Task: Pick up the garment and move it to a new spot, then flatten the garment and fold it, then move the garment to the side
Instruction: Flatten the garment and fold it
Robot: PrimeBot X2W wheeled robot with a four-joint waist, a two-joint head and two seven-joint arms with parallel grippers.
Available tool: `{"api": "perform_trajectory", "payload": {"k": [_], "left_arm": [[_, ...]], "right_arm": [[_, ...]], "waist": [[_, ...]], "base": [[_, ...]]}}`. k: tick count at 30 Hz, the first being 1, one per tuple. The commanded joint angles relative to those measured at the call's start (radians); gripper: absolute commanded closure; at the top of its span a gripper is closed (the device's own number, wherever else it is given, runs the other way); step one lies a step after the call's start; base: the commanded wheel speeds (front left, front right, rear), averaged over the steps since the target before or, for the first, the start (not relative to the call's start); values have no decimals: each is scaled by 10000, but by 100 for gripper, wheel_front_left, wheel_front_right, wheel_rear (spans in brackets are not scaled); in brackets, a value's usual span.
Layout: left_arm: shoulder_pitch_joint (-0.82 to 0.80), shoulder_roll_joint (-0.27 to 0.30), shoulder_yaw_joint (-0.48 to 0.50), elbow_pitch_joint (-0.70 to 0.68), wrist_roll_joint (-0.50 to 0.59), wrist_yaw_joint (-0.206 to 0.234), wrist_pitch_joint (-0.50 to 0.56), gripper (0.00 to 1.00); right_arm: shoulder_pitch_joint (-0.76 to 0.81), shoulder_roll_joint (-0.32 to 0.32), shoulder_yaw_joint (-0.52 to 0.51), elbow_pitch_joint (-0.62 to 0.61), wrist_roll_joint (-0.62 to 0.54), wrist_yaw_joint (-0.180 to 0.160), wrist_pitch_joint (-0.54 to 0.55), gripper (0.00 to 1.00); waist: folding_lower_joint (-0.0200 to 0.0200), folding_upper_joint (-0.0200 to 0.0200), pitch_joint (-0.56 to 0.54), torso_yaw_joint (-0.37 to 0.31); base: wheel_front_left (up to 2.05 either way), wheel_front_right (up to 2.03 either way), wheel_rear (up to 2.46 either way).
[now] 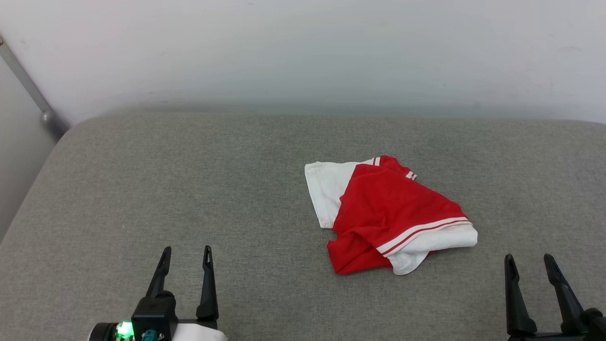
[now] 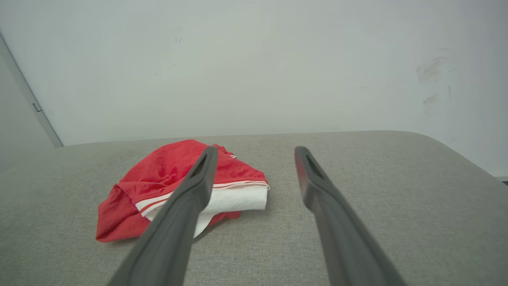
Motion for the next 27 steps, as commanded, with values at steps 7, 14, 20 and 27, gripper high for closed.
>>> {"api": "perform_trajectory", "payload": {"k": [7, 14, 20, 27], "left_arm": [[-934, 300, 222, 279, 297, -312, -26, 0], [-3680, 1059, 181, 1420, 336, -1173, -25, 0], [-6315, 1560, -89, 2683, 335, -1770, 660, 0], [-9544, 1876, -1123, 3946, -337, -2219, 3006, 0]], "right_arm": [[-151, 17, 48, -9, 11, -7, -20, 0], [-562, 17, 183, -119, -85, -7, -20, 0], [-942, 16, 271, -201, -126, -7, -20, 0], [-1571, 17, 382, -277, -73, -7, -20, 0]], "waist": [[0, 0, 120, -135], [0, 0, 654, -411], [0, 0, 1183, -682], [0, 0, 2147, -1135]], "base": [[0, 0, 0], [0, 0, 0], [0, 0, 0], [0, 0, 0]]}}
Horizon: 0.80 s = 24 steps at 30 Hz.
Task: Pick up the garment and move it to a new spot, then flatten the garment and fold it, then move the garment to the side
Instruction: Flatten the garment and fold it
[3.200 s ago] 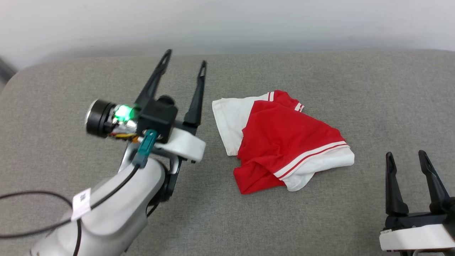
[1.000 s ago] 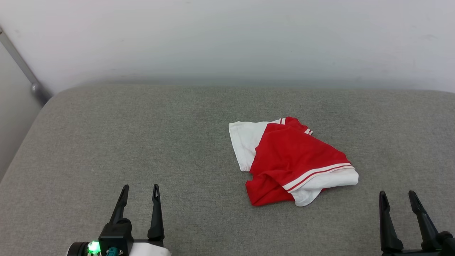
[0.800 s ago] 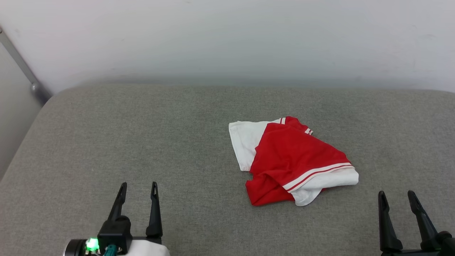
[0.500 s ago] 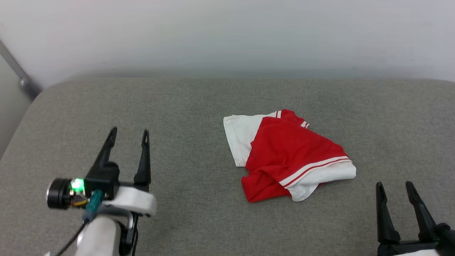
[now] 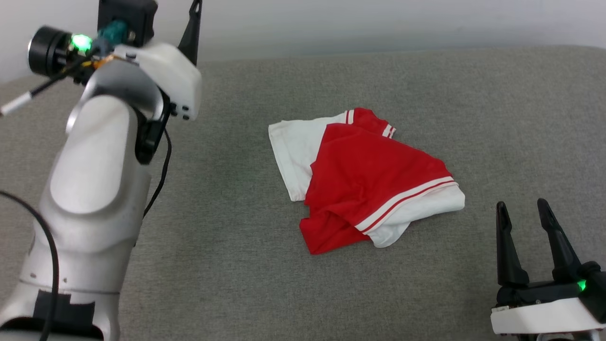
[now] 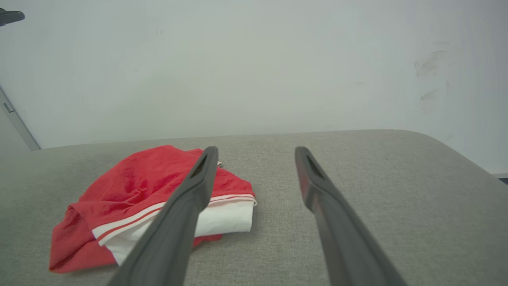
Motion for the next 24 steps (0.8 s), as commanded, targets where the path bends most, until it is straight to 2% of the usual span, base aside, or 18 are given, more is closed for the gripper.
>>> {"api": "perform_trajectory", "payload": {"k": [1, 6, 9, 13, 19, 24], "left_arm": [[-259, 71, -277, 80, -128, -38, 266, 0], [-1973, 837, -2660, 361, -2151, -25, 2527, 0], [-2796, 1392, -4276, 155, -3404, -29, 4182, 0], [-3753, 2111, -5936, -299, -4939, -29, 6077, 0], [-4777, 2840, -8017, -751, -6499, -30, 8413, 0], [-5360, 3302, -9527, -1045, -7188, -31, 9523, 0]], "right_arm": [[-168, 17, 21, -30, 29, -7, -20, 0], [-543, 20, 137, -55, 158, -7, -20, 0], [-758, 19, 181, -99, 265, -7, -20, 0], [-1064, 19, 235, -180, 383, -7, -20, 0], [-1514, 20, 330, -335, 556, -7, -20, 0], [-1817, 19, 378, -410, 738, -7, -20, 0]], "waist": [[-1, -1, 406, -285], [-1, -1, 1097, -627], [-1, -1, 1503, -848], [-1, -1, 2037, -1120], [-1, -1, 2761, -1509], [-1, -1, 3276, -1810]], "base": [[0, 0, 0], [0, 0, 0], [0, 0, 0], [0, 0, 0], [0, 0, 0], [0, 0, 0]]}}
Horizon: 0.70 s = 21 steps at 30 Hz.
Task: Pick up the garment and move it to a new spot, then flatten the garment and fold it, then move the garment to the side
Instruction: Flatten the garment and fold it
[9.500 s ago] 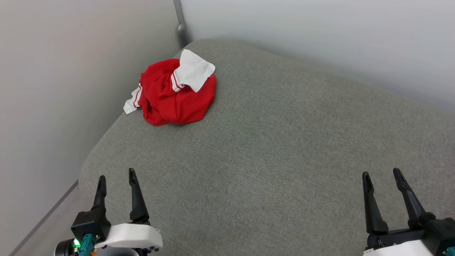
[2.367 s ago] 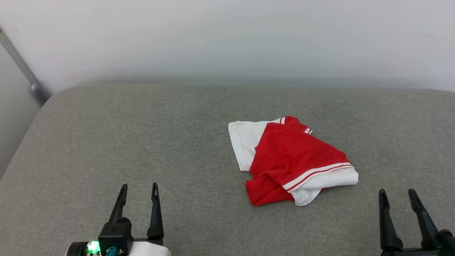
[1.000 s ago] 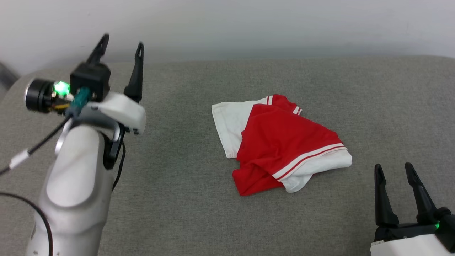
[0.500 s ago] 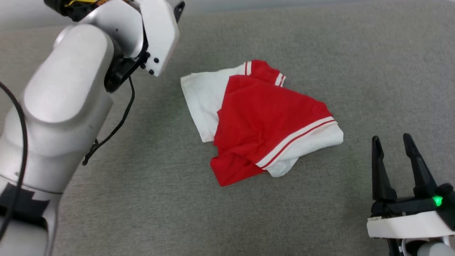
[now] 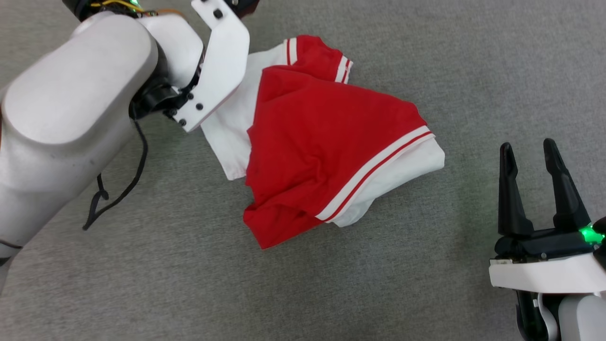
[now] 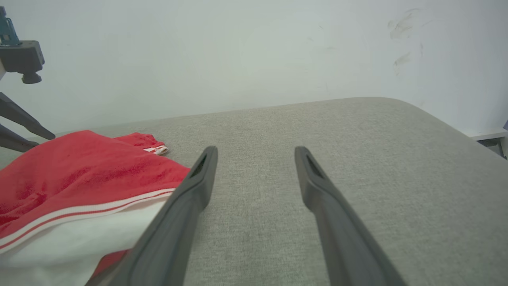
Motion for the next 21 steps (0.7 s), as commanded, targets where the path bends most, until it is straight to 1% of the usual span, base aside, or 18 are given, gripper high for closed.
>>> {"api": "perform_trajectory", "payload": {"k": [1, 6, 12, 13, 16, 21], "left_arm": [[-134, 88, -219, -14, -117, 9, 136, 0], [-265, 382, -992, 83, -350, 9, 645, 0], [246, 503, -1325, 81, -422, 9, 1096, 0], [289, 497, -1343, 78, -447, 8, 1114, 100], [317, 510, -1338, -16, -485, 10, 1036, 100], [-72, 457, -1218, -198, -837, 8, 371, 100]], "right_arm": [[-206, 21, 24, -46, 68, -7, -20, 0], [-388, 21, 108, -93, 201, -7, -20, 0], [-556, 21, 125, -98, 249, -7, -20, 0], [-569, 21, 119, -101, 245, -7, -20, 0], [-513, 19, 73, -87, 181, -7, -20, 0], [-217, 19, 8, -19, -29, -7, -20, 0]], "waist": [[-2, -1, 309, -244], [-2, -1, 705, -416], [-2, -1, 979, -485], [-2, -1, 992, -474], [-2, -1, 897, -372], [-2, -1, 363, 100]], "base": [[0, 0, 0], [0, 0, 0], [0, 0, 0], [0, 0, 0], [0, 0, 0], [0, 0, 0]]}}
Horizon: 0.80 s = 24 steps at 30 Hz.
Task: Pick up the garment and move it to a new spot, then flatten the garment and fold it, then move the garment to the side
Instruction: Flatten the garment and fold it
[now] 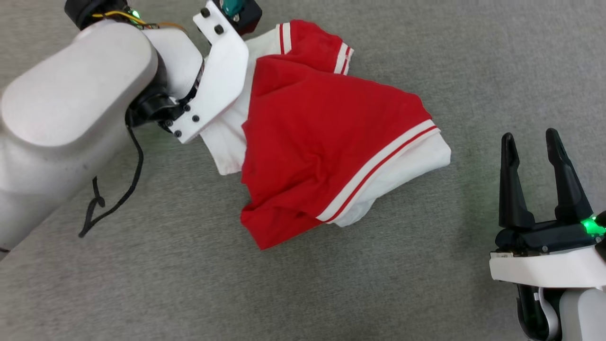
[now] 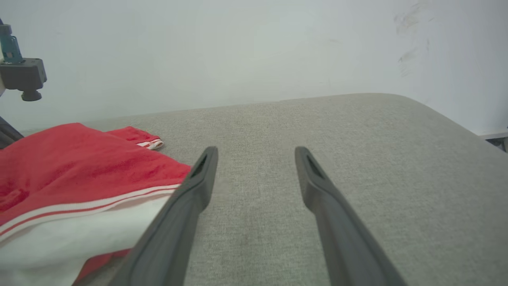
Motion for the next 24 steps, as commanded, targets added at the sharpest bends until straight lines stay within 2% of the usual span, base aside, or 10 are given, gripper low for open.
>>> {"api": "perform_trajectory", "payload": {"k": [1, 5, 11, 16, 21, 24], "left_arm": [[247, 103, -82, -15, -57, 8, -53, 100], [186, 506, -53, -617, -330, 8, -351, 100], [619, 1879, -68, -943, -758, 8, -665, 100], [1447, 2902, -58, -325, -863, 9, -1005, 100], [2360, 3350, -15, 558, -1266, 263, -1480, 100], [2702, 3333, -38, 830, -1362, 326, -1762, 100]], "right_arm": [[140, 17, -30, 14, -86, -7, -20, 0], [276, 17, -144, 28, -266, -7, -20, 0], [447, 17, -259, 57, -380, -7, -20, 0], [480, 17, -182, 58, -426, -7, -20, 0], [487, 17, -113, 37, -449, -7, -20, 0], [507, 17, -127, 55, -449, -7, -20, 0]], "waist": [[-1, -1, -358, 341], [-1, -1, -776, 748], [-1, -1, -1128, 1099], [-1, -1, -1164, 1093], [-1, -1, -1134, 934], [-1, -1, -1140, 900]], "base": [[0, 0, 0], [0, 0, 0], [0, 0, 0], [0, 0, 0], [0, 0, 0], [0, 0, 0]]}}
